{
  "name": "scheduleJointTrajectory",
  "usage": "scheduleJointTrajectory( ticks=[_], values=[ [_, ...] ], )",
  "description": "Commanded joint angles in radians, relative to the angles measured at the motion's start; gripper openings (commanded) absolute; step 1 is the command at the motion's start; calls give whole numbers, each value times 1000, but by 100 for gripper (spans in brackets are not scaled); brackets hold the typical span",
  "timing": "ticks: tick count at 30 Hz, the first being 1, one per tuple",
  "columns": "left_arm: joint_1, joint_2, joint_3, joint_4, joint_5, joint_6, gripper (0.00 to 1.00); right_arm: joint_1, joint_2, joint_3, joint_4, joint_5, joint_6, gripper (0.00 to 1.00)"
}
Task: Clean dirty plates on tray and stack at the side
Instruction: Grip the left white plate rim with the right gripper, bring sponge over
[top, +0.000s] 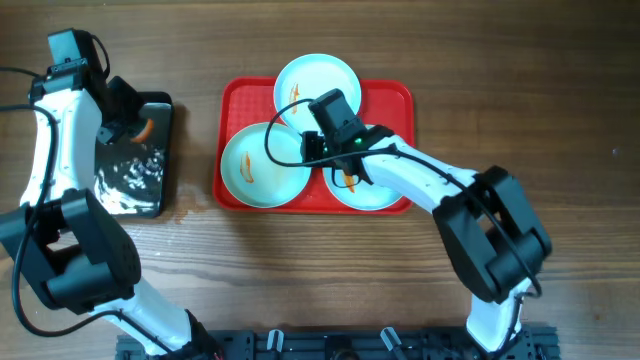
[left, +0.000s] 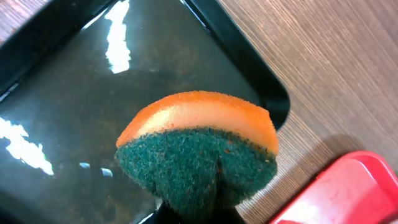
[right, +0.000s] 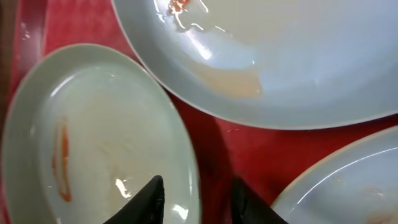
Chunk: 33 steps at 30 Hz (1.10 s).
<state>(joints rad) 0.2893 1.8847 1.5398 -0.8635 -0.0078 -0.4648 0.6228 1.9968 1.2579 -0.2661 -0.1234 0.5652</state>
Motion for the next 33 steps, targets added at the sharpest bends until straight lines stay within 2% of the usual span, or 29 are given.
scheduleJointTrajectory(
  ticks=[1, 4, 9, 13, 17, 18, 23, 27, 33],
  values=[
    [3, -20, -3, 3, 94, 21, 4, 0, 35, 12, 12, 35, -35, 34],
    [-6, -20, -3, -2, 231, 104, 4, 0, 43, 11, 11, 34, -14, 33],
    [-71, -20, -3, -61, 236, 167, 4, 31, 44, 10, -18, 21, 38, 29],
    [-108, -20, -2, -74, 237, 170, 4, 67, 49, 10, -29, 102, 74, 28],
    [-147, -20, -2, -106, 341, 189, 4, 66, 92, 10, -60, 109, 93, 14],
    [-159, -20, -3, -108, 340, 198, 4, 66, 93, 10, -61, 109, 93, 13],
    [-269, -20, -16, -161, 341, 195, 4, 63, 93, 17, -65, 108, 94, 9],
    [-394, 9, -96, -93, 332, 115, 4, 63, 93, 40, -95, 101, 93, 8],
    [-512, 29, -196, 14, 303, 95, 4, 40, 93, 40, -122, 97, 124, 5]
  ],
)
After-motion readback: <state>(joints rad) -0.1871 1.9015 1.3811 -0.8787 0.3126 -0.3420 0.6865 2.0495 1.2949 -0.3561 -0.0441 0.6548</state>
